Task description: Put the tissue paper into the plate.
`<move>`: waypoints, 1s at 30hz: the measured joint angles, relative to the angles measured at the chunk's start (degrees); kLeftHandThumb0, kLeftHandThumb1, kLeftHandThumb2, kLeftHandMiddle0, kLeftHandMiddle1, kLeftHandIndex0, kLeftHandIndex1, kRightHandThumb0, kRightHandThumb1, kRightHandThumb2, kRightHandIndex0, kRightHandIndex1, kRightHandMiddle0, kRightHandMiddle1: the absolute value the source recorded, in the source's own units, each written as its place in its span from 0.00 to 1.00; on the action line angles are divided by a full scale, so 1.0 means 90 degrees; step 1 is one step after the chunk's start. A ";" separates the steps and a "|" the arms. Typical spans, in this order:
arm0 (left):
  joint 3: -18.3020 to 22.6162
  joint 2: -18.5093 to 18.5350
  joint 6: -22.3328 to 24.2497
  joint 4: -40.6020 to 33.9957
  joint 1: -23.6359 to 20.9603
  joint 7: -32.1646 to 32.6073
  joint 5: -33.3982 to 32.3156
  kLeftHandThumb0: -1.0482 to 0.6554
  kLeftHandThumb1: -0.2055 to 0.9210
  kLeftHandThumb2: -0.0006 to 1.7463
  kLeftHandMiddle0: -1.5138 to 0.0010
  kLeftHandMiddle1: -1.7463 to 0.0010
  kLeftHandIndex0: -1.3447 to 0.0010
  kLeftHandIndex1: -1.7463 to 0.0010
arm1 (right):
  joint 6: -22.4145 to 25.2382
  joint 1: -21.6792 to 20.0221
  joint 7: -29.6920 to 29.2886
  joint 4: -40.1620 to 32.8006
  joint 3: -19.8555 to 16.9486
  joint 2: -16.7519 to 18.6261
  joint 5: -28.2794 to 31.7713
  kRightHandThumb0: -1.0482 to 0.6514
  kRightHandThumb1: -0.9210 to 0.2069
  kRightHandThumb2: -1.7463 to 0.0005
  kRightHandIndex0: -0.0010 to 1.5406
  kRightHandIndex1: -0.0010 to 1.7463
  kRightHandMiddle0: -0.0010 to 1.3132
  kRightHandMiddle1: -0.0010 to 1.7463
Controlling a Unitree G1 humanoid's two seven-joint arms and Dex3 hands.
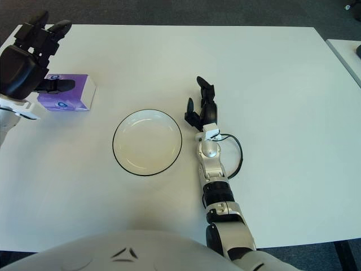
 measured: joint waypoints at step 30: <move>-0.1170 0.1404 0.1288 -0.0180 -0.1396 -0.4274 0.0134 0.00 0.97 0.08 1.00 1.00 1.00 1.00 | -0.0364 -0.0621 0.0032 0.0890 -0.0098 -0.0092 0.0097 0.29 0.00 0.54 0.18 0.12 0.00 0.37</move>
